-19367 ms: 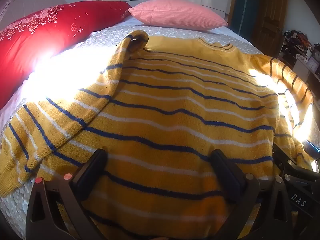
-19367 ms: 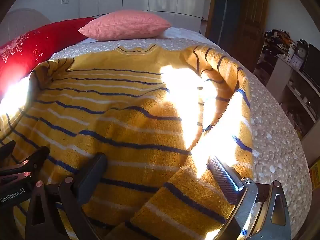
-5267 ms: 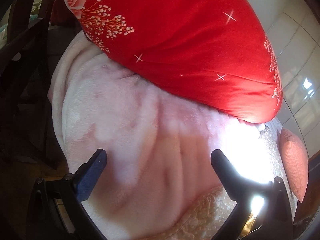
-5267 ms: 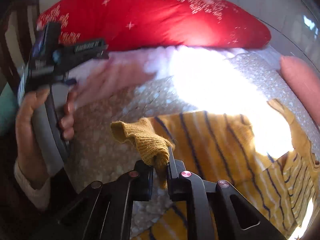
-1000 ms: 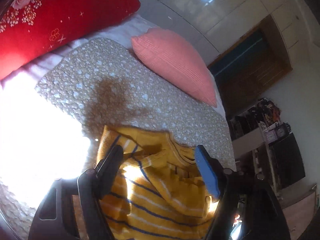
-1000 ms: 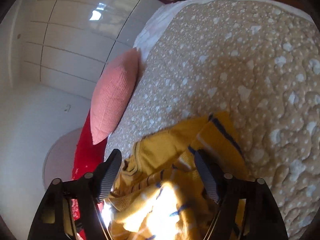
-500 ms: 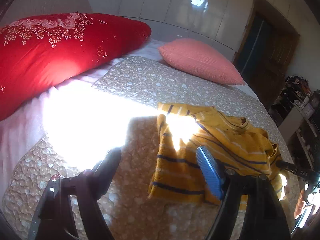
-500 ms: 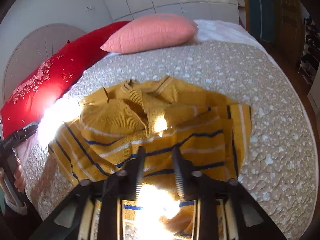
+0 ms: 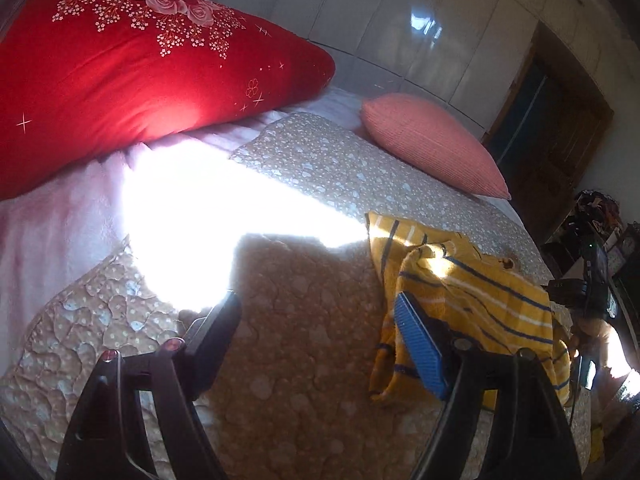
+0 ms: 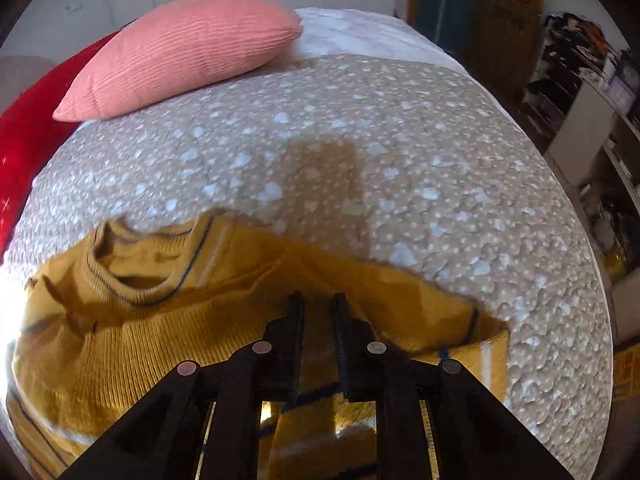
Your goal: Fold small clothes
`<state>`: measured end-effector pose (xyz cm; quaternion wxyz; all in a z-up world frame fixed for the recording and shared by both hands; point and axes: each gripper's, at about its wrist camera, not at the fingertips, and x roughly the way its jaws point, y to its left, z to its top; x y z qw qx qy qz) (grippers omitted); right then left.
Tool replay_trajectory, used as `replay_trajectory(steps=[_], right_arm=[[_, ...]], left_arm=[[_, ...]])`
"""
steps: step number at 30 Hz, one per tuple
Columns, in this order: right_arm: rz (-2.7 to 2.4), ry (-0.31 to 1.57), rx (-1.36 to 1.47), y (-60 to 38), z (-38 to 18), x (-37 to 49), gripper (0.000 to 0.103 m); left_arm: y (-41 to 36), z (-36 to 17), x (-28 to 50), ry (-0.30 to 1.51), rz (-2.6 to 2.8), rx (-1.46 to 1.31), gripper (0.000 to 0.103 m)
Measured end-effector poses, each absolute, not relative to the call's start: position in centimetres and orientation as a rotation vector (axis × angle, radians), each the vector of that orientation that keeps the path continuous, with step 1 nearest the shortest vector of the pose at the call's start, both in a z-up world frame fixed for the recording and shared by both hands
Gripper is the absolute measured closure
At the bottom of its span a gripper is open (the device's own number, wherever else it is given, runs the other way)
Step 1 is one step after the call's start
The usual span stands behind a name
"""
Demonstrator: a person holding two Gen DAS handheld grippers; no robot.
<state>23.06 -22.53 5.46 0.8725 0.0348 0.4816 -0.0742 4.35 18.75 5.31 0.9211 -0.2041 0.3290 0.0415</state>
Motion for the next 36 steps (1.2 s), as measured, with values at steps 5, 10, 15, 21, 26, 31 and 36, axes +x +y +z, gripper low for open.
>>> replay_trajectory(steps=[5,10,15,21,26,31,36], right_arm=[[-0.082,0.906,0.045,-19.8,10.4,20.7,0.087],[0.263,0.987,0.157,-11.9,11.6,19.8,0.043],[0.385,1.074,0.19,-3.9,9.1,20.6,0.043],[0.277,1.2,0.122,0.6,4.8,23.9,0.088],[0.322,1.134,0.026,5.0,5.8,25.1,0.094],[0.373,1.137,-0.06,8.7,5.2,25.5,0.077],[0.428,1.02,-0.078,7.1,7.9,21.4,0.066]], left_arm=[[19.9,5.5,3.8,0.665,0.123,-0.433,0.025],[21.5,5.6,3.0,0.649,0.166,-0.467,0.025],[23.5,5.2,2.7,0.647,0.206,-0.513,0.025],[24.4,4.4,3.6,0.68,0.204,-0.543,0.025],[25.2,4.0,4.1,0.703,0.207,-0.542,0.025],[26.0,3.5,4.1,0.721,0.214,-0.563,0.025],[26.3,3.5,3.9,0.721,0.22,-0.571,0.025]])
